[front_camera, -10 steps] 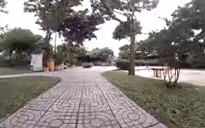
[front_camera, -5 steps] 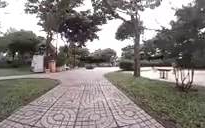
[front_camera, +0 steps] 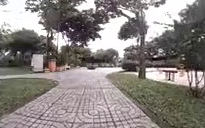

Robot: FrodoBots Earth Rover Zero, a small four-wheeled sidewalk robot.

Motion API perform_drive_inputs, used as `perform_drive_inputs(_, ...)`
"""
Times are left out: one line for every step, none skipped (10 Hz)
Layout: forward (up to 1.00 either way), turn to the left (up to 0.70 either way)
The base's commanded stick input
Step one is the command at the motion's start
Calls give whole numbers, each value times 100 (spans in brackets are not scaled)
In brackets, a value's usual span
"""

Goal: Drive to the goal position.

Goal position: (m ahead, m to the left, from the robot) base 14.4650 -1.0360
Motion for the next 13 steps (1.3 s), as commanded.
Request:
perform_drive_inputs(70, 0)
perform_drive_inputs(70, 0)
perform_drive_inputs(70, 0)
perform_drive_inputs(70, 0)
perform_drive_inputs(70, 0)
perform_drive_inputs(70, 0)
perform_drive_inputs(70, 0)
perform_drive_inputs(70, 0)
perform_drive_inputs(70, 0)
perform_drive_inputs(70, 0)
perform_drive_inputs(70, 0)
perform_drive_inputs(70, 0)
perform_drive_inputs(70, 0)
